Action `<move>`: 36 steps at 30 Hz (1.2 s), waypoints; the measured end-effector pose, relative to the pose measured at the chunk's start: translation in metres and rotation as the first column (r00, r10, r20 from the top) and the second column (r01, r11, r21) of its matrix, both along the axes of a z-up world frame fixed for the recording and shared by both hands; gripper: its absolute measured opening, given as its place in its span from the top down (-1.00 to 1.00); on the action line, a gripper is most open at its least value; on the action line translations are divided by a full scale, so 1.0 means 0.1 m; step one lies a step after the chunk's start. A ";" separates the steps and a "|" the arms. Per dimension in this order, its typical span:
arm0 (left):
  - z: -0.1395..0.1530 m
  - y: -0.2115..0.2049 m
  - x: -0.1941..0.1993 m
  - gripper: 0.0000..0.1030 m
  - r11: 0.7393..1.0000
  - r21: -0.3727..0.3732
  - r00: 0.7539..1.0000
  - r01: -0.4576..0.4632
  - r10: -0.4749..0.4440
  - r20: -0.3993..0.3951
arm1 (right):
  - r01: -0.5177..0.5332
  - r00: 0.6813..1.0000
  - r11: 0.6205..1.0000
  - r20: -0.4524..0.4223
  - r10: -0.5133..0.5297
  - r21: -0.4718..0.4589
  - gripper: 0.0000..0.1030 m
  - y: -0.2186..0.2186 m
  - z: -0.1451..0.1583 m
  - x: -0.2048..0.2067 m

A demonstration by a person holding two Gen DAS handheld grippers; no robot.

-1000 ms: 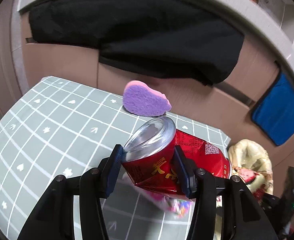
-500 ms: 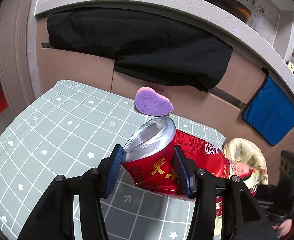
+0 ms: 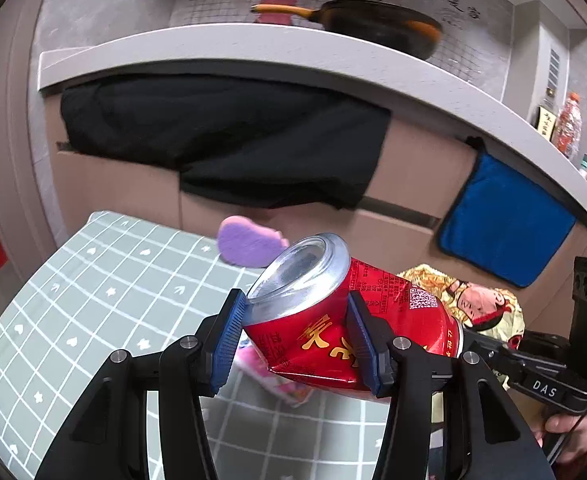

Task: Collect trash
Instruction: 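Carry the red can over the bin with the left gripper and open it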

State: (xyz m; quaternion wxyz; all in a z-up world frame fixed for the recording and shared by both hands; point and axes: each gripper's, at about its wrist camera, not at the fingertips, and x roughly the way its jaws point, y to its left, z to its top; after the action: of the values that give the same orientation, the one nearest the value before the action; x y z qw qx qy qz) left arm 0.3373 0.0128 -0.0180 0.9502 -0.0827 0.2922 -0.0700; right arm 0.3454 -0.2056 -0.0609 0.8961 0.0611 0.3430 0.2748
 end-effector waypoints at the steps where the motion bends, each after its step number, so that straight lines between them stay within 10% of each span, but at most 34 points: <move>1: 0.02 -0.05 0.01 0.00 1.000 0.004 1.000 0.010 -0.010 0.003 | 0.011 1.000 1.000 0.012 -0.011 0.006 0.86 -0.06 0.04 0.00; 16: 0.13 -1.52 0.32 0.00 0.969 0.063 0.967 0.239 -0.243 0.072 | 0.249 0.959 0.968 0.129 -0.252 0.039 0.86 -1.35 0.51 -0.15; 36: -0.78 -2.23 0.96 -0.01 0.920 -0.054 0.906 0.389 -0.392 -0.160 | 0.359 0.933 0.931 -0.035 -0.358 0.064 0.86 -2.00 -0.32 0.25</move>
State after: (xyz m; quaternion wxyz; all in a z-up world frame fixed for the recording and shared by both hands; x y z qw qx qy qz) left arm 0.4335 -0.2101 -0.0955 0.8882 -0.0382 0.3808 -0.2544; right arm 0.3703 -0.4060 -0.0925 0.9246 0.1568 0.3266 0.1177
